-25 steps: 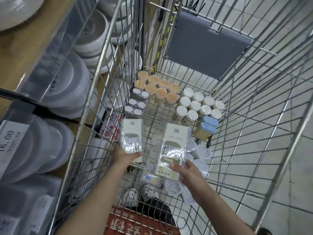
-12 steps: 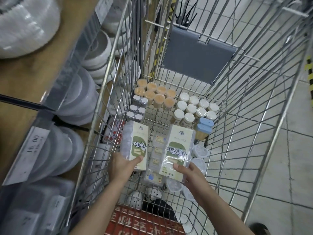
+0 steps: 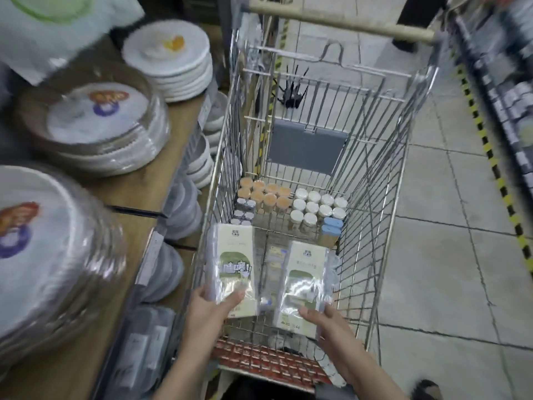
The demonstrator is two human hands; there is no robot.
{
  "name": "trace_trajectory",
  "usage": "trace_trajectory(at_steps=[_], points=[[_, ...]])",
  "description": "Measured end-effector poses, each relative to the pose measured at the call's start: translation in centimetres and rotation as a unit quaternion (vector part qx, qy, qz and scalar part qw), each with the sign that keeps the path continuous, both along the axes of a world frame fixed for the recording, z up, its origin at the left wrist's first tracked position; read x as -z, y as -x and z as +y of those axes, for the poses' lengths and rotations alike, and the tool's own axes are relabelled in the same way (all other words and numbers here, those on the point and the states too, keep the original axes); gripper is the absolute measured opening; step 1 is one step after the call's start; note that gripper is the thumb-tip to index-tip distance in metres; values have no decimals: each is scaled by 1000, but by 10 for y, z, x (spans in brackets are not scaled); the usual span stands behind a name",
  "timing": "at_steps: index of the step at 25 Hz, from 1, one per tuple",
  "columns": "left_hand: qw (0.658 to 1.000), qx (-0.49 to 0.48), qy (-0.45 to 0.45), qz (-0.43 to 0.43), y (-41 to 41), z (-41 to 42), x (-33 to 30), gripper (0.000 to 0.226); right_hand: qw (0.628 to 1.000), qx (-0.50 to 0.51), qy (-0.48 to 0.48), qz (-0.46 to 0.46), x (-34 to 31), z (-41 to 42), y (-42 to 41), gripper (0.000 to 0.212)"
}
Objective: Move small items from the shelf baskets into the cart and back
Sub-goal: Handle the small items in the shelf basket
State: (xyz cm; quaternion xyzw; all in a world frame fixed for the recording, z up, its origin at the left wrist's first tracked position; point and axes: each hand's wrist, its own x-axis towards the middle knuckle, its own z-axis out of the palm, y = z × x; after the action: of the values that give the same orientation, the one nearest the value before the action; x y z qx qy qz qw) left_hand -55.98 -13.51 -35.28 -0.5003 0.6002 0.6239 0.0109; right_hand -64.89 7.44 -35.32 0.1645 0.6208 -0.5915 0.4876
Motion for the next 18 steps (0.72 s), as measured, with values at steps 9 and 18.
trace_trajectory(at_steps=[9,18], points=[[987,-124,-10,102,-100,34,-118,66,984,-55,39,163,-95,3,-54,123],[923,-334,25,190,-222,161,-176,102,936,-266,118,197,-155,28,-100,71]])
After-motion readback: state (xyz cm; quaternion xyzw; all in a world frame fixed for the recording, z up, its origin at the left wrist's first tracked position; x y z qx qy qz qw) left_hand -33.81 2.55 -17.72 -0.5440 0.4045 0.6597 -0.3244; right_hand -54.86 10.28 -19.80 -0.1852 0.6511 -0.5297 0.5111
